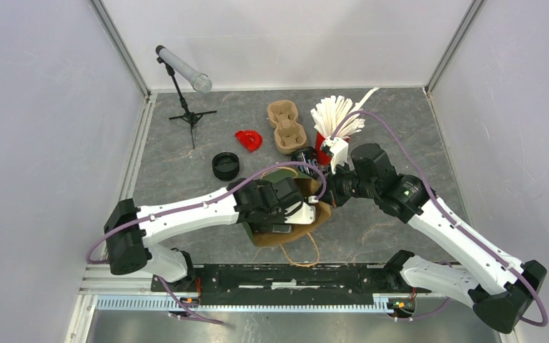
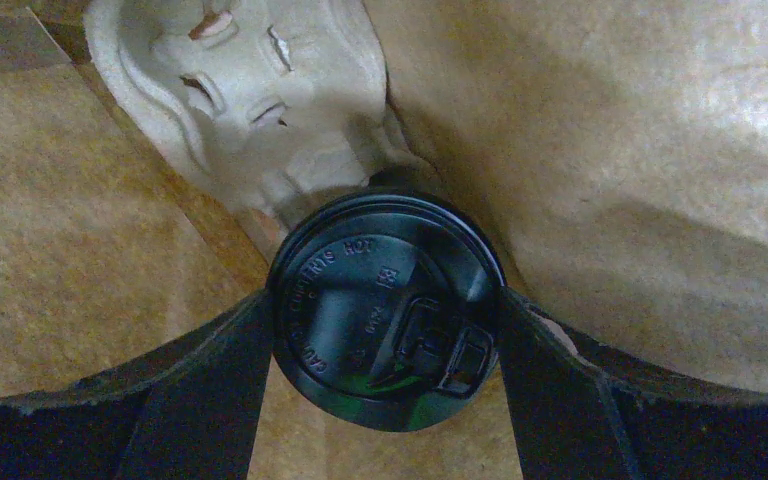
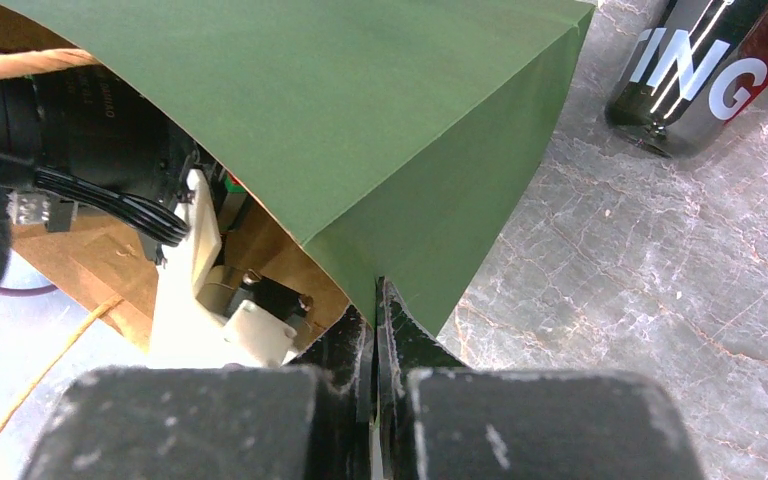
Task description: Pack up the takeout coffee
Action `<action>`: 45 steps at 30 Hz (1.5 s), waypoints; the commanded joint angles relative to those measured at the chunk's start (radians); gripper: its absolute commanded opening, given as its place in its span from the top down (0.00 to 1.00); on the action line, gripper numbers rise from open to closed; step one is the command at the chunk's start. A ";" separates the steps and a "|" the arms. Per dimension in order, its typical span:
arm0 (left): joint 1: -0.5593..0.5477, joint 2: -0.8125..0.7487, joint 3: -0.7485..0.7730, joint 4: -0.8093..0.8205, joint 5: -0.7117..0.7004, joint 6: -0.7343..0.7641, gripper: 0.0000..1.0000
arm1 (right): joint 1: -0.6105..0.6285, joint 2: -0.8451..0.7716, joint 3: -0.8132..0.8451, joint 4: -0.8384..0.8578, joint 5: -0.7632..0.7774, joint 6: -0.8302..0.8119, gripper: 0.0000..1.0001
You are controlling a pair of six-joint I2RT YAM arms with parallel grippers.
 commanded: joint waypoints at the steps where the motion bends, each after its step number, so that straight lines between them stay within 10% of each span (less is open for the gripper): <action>1: 0.005 -0.052 -0.061 0.034 0.048 -0.004 0.61 | -0.007 -0.002 -0.008 0.021 0.020 -0.030 1.00; 21: 0.007 0.007 -0.088 0.020 0.054 0.024 0.60 | -0.011 0.030 0.035 0.001 0.022 -0.047 1.00; 45: 0.008 0.040 0.047 -0.064 0.065 0.037 0.23 | -0.014 0.017 0.028 0.021 0.021 -0.046 1.00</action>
